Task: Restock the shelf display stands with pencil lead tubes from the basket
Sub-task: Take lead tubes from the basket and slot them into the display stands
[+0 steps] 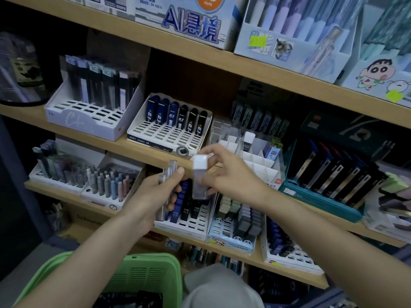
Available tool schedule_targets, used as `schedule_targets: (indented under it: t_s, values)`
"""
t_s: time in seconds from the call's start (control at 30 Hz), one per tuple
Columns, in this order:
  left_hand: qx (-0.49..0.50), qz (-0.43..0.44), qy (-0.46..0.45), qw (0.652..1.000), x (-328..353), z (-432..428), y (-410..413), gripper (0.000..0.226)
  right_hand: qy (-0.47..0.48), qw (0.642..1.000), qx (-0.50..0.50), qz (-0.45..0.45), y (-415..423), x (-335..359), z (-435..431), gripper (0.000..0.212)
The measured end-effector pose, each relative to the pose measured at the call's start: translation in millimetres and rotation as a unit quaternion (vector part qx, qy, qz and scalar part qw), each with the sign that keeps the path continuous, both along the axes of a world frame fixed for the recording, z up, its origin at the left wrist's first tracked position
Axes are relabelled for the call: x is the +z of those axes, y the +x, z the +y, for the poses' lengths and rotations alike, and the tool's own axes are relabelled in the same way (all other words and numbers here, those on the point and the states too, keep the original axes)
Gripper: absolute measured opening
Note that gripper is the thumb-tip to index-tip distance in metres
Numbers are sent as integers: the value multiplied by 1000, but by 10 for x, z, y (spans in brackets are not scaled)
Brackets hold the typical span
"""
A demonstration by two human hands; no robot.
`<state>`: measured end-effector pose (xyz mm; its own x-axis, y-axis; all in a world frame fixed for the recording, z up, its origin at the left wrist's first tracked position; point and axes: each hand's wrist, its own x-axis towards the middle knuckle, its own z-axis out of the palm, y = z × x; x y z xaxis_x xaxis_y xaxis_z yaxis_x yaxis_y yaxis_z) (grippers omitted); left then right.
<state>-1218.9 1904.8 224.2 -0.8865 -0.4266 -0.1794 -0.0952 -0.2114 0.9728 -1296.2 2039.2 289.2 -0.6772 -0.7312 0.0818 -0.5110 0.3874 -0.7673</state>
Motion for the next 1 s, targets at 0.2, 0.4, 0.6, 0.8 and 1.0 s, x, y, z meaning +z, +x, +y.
schedule_targets:
  t_s: [0.2, 0.4, 0.6, 0.8, 1.0]
  values:
    - [-27, -2, 25, 999, 81, 91, -41, 22, -165, 963, -176, 122, -352, 310, 419, 22]
    - [-35, -8, 53, 998, 132, 238, -114, 21, -82, 929, -264, 247, -877, 251, 557, 28]
    - [-44, -13, 41, 998, 188, 288, -136, 22, 7, 940, -226, 255, -1050, 184, 462, 25]
    - [-59, -22, 33, 997, 201, 324, -142, 27, 88, 933, -196, 288, -1133, 165, 414, 14]
    - [-63, -27, 42, 997, 187, 338, -136, 22, 180, 885, -196, 382, -1100, 205, 350, 24]
